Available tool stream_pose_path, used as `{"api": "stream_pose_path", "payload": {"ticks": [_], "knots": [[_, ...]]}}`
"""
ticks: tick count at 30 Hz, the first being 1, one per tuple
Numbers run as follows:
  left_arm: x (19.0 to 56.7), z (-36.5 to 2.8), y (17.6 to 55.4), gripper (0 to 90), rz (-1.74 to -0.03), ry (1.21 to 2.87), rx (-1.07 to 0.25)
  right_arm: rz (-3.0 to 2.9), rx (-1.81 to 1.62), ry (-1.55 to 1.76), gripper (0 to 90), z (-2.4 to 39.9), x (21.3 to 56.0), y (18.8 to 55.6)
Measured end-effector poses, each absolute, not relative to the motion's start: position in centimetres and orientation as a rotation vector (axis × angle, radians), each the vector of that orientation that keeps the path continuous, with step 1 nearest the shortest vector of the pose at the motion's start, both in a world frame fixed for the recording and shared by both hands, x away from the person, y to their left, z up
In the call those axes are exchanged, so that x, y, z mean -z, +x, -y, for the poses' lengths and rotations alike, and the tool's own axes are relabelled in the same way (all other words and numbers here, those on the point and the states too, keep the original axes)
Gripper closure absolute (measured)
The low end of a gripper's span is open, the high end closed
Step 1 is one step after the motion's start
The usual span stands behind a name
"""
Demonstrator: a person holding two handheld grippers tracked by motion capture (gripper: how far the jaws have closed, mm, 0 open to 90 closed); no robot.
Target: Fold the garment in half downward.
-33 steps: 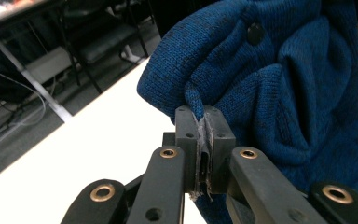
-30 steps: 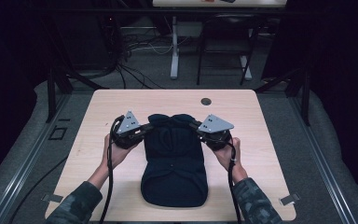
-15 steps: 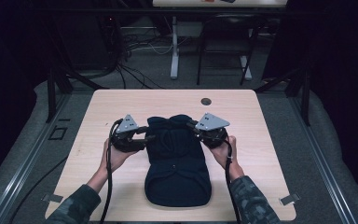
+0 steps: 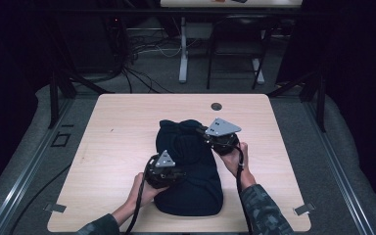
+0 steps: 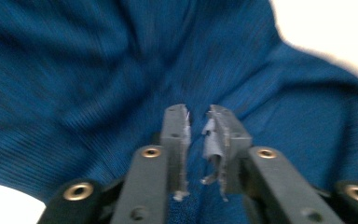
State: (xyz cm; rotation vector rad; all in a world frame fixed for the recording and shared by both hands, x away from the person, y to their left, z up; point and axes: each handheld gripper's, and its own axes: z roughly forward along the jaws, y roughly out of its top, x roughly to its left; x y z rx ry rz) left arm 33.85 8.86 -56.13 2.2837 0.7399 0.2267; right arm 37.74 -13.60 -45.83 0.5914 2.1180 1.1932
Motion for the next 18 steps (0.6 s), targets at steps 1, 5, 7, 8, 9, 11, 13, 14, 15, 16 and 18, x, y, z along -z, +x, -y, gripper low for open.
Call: {"api": "stream_pose_path", "payload": {"ticks": [1,5,7,8,9,11,13,14,15,16,18], "knots": [[56.5,-8.8,34.0,83.3,-0.748,2.3,-0.23,-2.116,-1.195,0.593,83.6,13.6,45.8,37.7],[56.9,-8.7,34.3,89.1,-0.802,2.294,-0.257,-2.117,-1.211,0.597,83.6,13.9,45.8,37.8],[57.0,-8.6,34.6,89.6,-0.859,2.284,-0.291,-2.12,-1.234,0.599,83.6,14.2,45.8,37.7],[57.0,-8.6,34.6,89.7,-0.859,2.284,-0.291,-2.122,-1.241,0.596,83.6,14.3,45.7,37.7],[57.1,-8.5,34.7,89.8,-0.884,2.276,-0.323,-2.127,-1.242,0.595,83.6,14.5,45.6,37.6],[57.1,-8.3,34.7,89.9,-0.905,2.272,-0.352,-2.131,-1.244,0.585,83.6,14.6,45.4,37.4],[57.1,-8.2,34.8,90.0,-0.915,2.27,-0.369,-2.137,-1.246,0.585,83.6,14.8,45.3,37.1],[57.2,-8.2,34.8,90.0,-0.921,2.265,-0.377,-2.141,-1.256,0.586,83.5,14.9,45.2,36.9],[57.2,-8.1,34.8,90.0,-0.923,2.262,-0.385,-2.145,-1.257,0.589,83.5,15.0,45.2,36.7],[57.3,-8.1,34.9,90.0,-0.929,2.251,-0.398,-2.15,-1.254,0.59,83.5,15.0,45.1,36.5],[57.3,-8.1,34.9,90.0,-0.937,2.245,-0.407,-2.159,-1.258,0.592,83.5,15.2,44.9,36.1]]}}
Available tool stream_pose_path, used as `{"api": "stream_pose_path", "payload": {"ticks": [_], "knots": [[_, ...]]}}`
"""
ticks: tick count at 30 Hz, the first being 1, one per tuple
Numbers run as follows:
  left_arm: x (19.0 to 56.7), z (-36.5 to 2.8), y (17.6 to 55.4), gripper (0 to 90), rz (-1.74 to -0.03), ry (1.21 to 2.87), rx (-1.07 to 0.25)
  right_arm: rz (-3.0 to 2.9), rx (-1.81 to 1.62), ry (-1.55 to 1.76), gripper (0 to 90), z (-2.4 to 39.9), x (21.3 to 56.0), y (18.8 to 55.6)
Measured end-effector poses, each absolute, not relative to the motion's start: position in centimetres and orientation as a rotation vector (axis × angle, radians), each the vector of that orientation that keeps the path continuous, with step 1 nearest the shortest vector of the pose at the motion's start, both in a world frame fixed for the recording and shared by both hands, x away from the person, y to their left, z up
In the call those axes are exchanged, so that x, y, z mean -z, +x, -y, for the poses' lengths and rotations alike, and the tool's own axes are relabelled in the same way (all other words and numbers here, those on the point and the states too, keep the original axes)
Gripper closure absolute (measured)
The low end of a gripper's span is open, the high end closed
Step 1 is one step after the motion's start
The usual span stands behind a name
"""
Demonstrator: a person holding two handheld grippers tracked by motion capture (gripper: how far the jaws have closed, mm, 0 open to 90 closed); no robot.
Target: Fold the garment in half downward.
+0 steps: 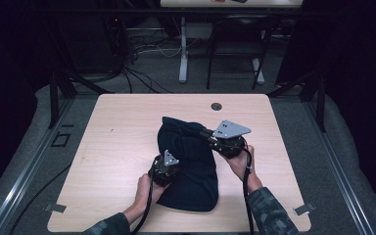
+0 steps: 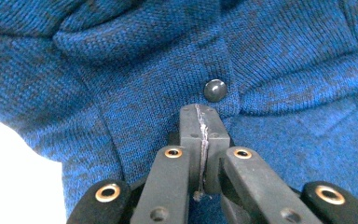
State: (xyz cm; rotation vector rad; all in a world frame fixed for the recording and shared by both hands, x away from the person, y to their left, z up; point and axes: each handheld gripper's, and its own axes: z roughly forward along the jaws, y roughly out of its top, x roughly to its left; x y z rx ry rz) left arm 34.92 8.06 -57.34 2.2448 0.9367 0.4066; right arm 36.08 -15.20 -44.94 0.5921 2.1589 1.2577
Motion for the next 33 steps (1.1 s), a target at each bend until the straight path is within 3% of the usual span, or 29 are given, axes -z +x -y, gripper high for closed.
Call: {"api": "stream_pose_path", "payload": {"ticks": [7,15,17,21,33], "knots": [[57.7,-7.9,35.1,90.0,-1.01,2.175,-0.441,-2.224,-1.24,0.619,83.4,15.7,45.2,34.9],[57.5,-8.8,35.6,89.3,-1.025,2.116,-0.351,-2.302,-1.232,0.649,83.4,15.9,46.6,33.5],[56.9,-9.1,35.2,79.3,-0.996,2.123,-0.346,-2.312,-1.226,0.646,83.4,16.0,47.0,33.2],[55.4,-10.4,34.2,68.1,-0.944,2.152,-0.308,-2.323,-1.22,0.664,83.3,16.4,47.2,33.1],[50.3,-15.2,35.3,45.7,-0.886,2.081,-0.394,-2.379,-1.171,0.656,83.1,16.6,48.3,32.4]]}}
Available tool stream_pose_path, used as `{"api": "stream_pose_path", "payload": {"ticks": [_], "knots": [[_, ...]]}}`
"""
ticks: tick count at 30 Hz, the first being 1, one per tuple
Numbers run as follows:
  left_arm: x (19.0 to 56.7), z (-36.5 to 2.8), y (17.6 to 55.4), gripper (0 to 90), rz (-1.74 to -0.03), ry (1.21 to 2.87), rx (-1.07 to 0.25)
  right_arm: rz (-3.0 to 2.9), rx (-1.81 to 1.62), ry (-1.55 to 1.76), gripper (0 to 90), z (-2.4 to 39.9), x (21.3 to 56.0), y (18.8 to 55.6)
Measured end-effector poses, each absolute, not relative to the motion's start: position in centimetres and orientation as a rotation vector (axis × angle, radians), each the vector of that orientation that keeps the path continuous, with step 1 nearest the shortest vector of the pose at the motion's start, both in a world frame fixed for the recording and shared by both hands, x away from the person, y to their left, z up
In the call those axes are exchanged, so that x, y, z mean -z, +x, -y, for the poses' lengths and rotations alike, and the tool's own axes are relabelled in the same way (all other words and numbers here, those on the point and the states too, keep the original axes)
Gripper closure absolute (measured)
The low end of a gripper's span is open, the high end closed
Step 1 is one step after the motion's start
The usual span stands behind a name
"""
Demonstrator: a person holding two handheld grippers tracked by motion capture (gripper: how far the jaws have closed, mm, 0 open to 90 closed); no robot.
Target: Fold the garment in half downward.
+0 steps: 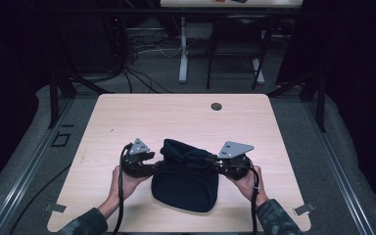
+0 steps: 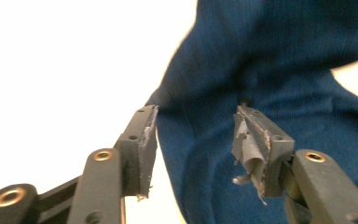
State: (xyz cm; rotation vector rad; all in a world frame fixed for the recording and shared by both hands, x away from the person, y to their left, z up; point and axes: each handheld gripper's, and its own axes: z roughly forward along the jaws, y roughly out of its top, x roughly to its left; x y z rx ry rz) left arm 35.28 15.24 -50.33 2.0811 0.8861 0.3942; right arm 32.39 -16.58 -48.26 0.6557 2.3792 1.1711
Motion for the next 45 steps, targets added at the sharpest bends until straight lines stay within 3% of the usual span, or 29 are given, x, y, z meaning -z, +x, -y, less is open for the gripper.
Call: {"api": "stream_pose_path", "payload": {"ticks": [5,11,14,17,33,39,45], "knots": [[49.8,-14.2,36.0,49.1,-0.78,2.114,-0.398,-2.404,-1.161,0.661,83.0,16.6,48.7,32.5],[50.7,-13.5,36.1,76.4,-0.702,2.139,-0.352,-2.432,-1.121,0.658,82.9,16.5,49.3,32.5],[51.3,-13.5,35.9,83.8,-0.694,2.149,-0.344,-2.448,-1.109,0.656,82.9,16.5,49.6,32.6],[52.0,-13.7,35.5,85.5,-0.696,2.169,-0.328,-2.462,-1.101,0.659,82.8,16.4,49.9,32.7],[54.7,-15.0,33.5,82.0,-0.701,2.252,-0.209,-2.63,-1.051,0.684,75.9,15.6,51.9,30.3],[54.8,-16.4,32.8,73.0,-0.691,2.303,-0.178,-2.634,-1.075,0.723,70.1,16.8,51.6,29.3],[53.2,-18.9,33.2,58.3,-0.799,2.184,-0.234,-2.562,-1.151,0.811,57.3,18.1,50.8,29.2]]}}
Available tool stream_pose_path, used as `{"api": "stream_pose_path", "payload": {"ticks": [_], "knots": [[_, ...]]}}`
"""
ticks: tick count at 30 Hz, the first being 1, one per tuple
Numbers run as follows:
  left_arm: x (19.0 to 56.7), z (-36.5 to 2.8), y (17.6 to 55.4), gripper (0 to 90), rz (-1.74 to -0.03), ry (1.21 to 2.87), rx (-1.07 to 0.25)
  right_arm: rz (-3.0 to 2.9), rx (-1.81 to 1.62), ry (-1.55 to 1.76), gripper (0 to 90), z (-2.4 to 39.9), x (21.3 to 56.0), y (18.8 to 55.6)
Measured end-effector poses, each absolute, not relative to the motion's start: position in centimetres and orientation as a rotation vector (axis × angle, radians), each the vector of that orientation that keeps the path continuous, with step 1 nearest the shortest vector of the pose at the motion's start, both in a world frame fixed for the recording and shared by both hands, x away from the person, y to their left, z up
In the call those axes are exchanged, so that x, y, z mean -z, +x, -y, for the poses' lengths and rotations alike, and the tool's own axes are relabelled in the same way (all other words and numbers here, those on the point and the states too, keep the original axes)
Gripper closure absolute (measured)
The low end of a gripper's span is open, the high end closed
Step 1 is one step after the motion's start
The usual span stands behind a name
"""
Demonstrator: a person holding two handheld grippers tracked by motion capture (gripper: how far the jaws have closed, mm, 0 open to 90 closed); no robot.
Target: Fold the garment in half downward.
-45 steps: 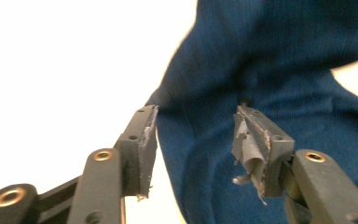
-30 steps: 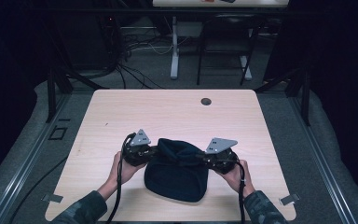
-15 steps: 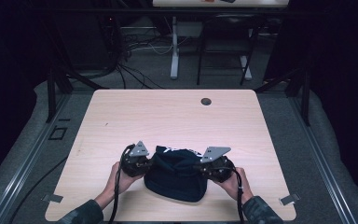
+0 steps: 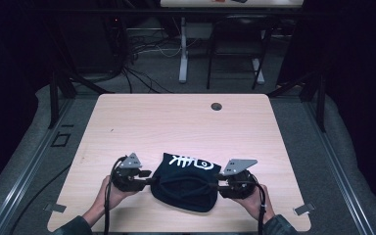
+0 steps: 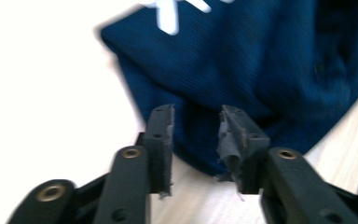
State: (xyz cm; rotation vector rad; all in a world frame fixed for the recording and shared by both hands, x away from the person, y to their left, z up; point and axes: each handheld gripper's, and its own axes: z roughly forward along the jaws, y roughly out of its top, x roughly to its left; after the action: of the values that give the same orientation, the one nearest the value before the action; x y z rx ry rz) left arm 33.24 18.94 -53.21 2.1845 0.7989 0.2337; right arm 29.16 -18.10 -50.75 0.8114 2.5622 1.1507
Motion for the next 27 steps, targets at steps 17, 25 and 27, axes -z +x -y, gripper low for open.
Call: {"api": "stream_pose_path", "payload": {"ticks": [17,25,27], "knots": [[56.2,-14.0,33.9,31.9,-0.808,2.289,-0.232,-2.643,-0.847,1.119,23.8,14.5,54.9,32.4],[56.9,-13.3,33.3,28.5,-0.856,2.303,-0.282,-2.646,-0.771,1.078,15.8,14.8,55.6,34.7],[56.9,-13.3,33.4,27.1,-0.865,2.296,-0.284,-2.647,-0.772,1.069,14.7,14.7,55.6,35.0]]}}
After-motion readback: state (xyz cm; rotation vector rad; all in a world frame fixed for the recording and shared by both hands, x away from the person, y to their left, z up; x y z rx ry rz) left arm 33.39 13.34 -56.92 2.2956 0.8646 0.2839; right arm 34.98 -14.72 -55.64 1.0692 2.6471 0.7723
